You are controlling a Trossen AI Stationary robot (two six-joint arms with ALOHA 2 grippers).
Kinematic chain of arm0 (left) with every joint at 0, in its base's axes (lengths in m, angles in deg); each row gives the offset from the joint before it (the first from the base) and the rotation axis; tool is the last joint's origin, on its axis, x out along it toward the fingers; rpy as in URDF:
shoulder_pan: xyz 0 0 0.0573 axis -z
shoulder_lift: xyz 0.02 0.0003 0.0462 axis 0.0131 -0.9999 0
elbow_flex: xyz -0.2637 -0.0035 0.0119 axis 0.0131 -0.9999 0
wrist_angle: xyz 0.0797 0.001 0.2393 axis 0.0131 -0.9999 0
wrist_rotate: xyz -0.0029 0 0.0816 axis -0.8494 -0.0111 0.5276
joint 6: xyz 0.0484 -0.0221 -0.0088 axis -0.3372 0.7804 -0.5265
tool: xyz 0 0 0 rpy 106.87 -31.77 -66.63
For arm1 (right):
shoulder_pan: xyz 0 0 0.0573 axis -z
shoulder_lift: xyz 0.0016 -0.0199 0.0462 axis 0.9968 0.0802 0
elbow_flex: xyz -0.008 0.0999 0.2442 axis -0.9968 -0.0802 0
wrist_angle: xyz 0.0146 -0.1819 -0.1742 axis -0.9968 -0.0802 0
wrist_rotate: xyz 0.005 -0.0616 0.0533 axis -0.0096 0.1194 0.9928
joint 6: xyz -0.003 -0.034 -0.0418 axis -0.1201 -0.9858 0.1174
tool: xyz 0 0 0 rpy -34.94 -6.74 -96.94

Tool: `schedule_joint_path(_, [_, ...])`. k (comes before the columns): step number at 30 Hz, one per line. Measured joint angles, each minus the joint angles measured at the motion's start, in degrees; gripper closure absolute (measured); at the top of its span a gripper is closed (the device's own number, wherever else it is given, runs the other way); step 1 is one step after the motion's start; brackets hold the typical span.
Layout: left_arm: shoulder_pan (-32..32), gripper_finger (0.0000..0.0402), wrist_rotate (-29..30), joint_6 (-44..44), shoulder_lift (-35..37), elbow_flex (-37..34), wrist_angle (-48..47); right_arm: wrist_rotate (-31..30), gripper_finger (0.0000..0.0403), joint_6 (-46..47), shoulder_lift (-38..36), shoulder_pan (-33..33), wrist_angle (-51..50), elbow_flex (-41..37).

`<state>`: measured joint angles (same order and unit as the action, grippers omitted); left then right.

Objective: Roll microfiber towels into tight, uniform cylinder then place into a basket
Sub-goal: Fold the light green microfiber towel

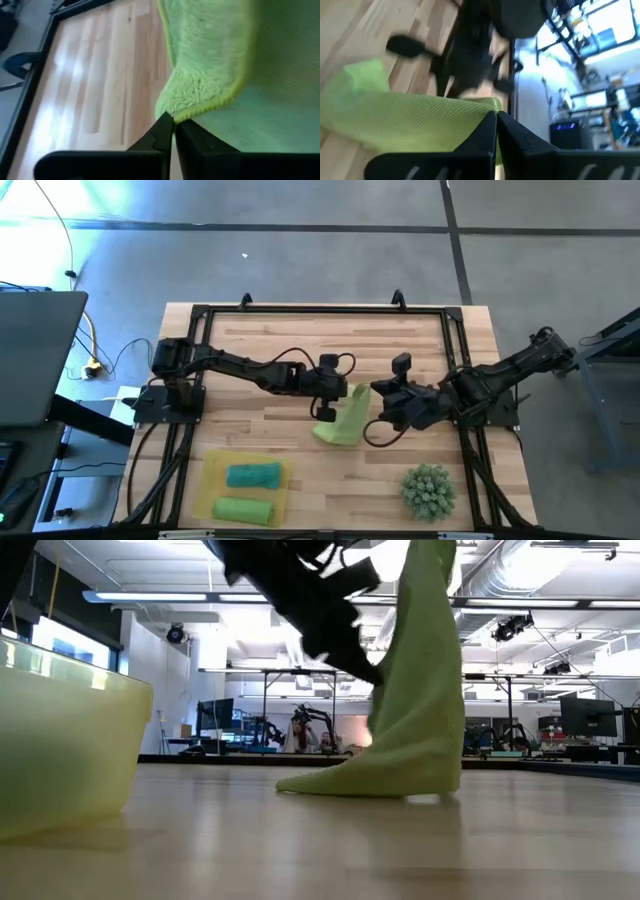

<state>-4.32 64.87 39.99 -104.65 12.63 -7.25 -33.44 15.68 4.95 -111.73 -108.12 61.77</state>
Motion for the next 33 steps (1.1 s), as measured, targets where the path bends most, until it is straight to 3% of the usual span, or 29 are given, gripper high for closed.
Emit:
schedule_joint_path(6, [1.59, 0.0399, 6.6, 2.23, 5.15, -0.04, -9.53, -0.6, 0.0403, 10.6, 0.0, 0.07, -8.81, -0.15])
schedule_joint_path(15, [2.26, 0.0401, 18.74, 8.45, 14.83, -0.02, -25.17, -2.58, 0.0403, 19.05, -0.02, 3.52, -6.61, -9.35])
schedule_joint_path(18, [2.21, 0.0401, 22.82, 9.7, 17.35, -0.02, -29.82, -2.97, 0.0403, 18.25, -0.96, 5.81, 3.58, -15.13])
schedule_joint_path(21, [1.99, 0.0401, 25.97, 10.41, 19.55, -0.07, -33.96, -2.68, 0.0403, 11.27, -3.0, 8.49, 16.48, -21.88])
schedule_joint_path(28, [-1.7, 0.0401, 28.67, 9.24, 21.08, -0.02, -34.05, 9.23, 0.0403, -4.95, -9.73, 19.9, 46.74, -36.33])
schedule_joint_path(33, [-6.36, 0.0401, 30.43, 6.99, 21.04, -0.02, -33.01, 13.6, 0.0403, -16.43, -10.88, 28.74, 59.54, -39.05])
